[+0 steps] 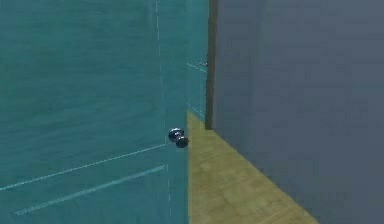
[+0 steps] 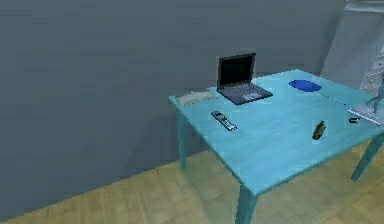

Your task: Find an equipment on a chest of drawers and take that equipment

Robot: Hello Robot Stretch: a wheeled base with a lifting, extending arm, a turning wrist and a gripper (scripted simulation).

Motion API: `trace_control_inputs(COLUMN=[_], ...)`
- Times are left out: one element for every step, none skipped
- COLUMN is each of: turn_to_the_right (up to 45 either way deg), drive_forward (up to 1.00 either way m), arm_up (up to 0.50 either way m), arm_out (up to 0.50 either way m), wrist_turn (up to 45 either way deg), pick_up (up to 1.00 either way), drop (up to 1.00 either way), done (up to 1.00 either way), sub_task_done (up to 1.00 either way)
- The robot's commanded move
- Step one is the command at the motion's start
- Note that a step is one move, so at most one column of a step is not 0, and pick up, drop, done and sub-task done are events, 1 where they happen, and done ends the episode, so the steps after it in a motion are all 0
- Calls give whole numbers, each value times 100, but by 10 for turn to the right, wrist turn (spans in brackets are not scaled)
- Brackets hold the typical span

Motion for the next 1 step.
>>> trace_control_inputs(turn_to_the_right=[-450], drive_forward=[0], arm_up=[0], arm_out=[0], wrist_turn=[0], pick_up=[0], drop=[0], done=[0], sub_task_done=[0])
